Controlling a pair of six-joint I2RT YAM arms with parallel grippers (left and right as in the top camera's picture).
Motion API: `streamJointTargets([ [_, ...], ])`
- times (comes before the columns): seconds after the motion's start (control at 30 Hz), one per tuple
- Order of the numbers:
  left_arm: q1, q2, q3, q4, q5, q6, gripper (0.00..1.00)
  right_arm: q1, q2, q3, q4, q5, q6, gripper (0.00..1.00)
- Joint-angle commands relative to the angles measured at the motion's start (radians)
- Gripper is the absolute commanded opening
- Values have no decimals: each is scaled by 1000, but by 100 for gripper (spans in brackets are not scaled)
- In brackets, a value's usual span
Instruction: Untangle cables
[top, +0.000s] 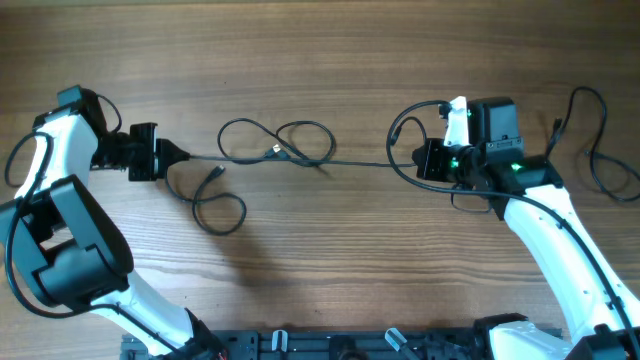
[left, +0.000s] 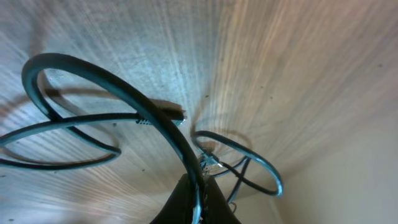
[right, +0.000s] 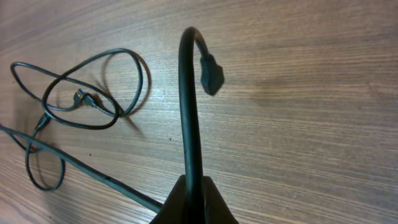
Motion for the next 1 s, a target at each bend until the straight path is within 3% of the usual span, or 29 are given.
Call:
streamJointTargets([
  [0.0,43,-4,9,-7,-159,77,4,-35,-2,112,0,-67,-7,4],
  [0.07,35,-5,9,-43,-100,144,4,-35,-2,180,38,-269,-7,5],
  [0.17,34,-10,10,-68,89,260,4,-35,-2,232,102,-420,-6,5],
  [0.27,34,-43,10,-85,348,383,4,-35,-2,236,183,-535,-7,4],
  [0.37,26,-114,15,-89,446,433,4,-35,-2,236,199,-556,-7,5],
  [0.57,-34,-341,130,-59,416,445,4,-34,-2,236,302,-615,-3,5],
  [0.7,-100,-462,185,44,392,437,4,-35,-2,236,394,-705,27,5],
  [0.97,-390,-576,186,372,142,435,4,-35,-2,233,372,-473,31,5],
])
